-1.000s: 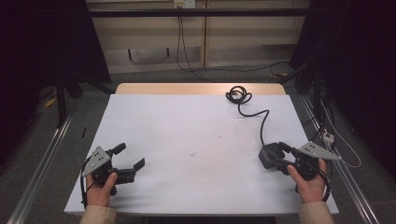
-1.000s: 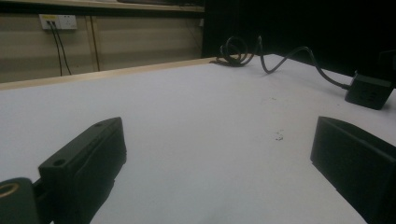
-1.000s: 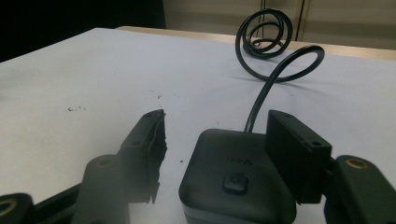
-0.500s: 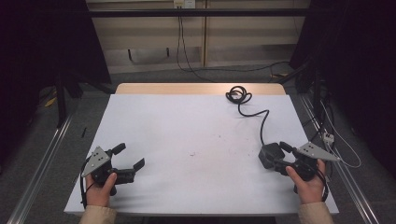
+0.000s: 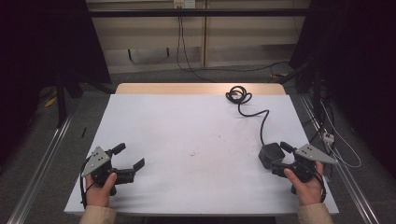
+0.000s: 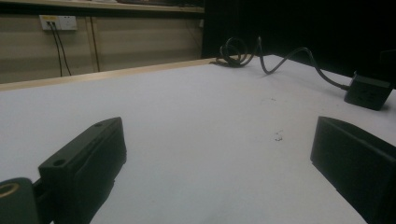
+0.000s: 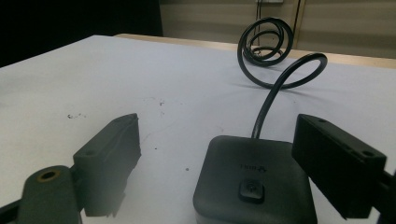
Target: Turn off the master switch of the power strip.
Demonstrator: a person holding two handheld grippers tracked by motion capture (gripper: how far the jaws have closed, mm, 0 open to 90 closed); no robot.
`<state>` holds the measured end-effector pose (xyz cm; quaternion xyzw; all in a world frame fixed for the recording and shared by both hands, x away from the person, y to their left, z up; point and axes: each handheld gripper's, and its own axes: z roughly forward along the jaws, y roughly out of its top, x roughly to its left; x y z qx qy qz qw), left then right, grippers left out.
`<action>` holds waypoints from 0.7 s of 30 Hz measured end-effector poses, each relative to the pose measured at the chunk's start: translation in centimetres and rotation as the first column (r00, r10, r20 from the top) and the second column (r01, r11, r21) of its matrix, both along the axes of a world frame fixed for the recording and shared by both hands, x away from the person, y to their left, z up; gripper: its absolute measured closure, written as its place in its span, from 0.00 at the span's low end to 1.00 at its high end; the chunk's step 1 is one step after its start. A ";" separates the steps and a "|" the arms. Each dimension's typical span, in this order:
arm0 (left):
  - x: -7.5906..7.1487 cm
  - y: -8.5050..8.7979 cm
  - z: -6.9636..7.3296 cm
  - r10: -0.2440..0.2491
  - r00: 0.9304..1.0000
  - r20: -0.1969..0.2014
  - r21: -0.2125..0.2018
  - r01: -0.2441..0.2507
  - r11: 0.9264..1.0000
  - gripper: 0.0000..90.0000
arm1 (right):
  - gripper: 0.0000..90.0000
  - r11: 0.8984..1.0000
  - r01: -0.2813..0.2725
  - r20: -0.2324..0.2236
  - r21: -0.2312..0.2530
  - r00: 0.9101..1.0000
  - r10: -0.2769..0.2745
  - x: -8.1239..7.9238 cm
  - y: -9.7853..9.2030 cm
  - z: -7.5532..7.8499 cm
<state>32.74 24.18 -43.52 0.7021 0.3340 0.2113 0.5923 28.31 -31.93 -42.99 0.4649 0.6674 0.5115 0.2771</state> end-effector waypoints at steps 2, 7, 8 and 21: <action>0.0 0.0 0.0 -0.002 1.000 0.000 0.001 0.002 1.000 0.04 | 0.15 1.000 -0.002 0.006 0.003 1.000 0.002 -0.1 0.0 -0.1; 0.0 0.0 0.0 -0.001 1.000 -0.001 -0.001 0.001 1.000 0.04 | 0.13 1.000 -0.015 0.008 0.001 1.000 0.015 -0.3 0.5 -0.2; 0.0 0.0 0.0 -0.001 1.000 0.000 -0.002 0.001 1.000 0.03 | 0.13 1.000 -0.019 0.007 0.002 1.000 0.019 -0.3 0.6 -0.2; 0.0 0.0 0.0 -0.002 1.000 -0.001 -0.002 0.002 1.000 0.03 | 0.11 0.999 -0.043 0.025 0.006 0.999 0.043 -0.6 1.3 -0.3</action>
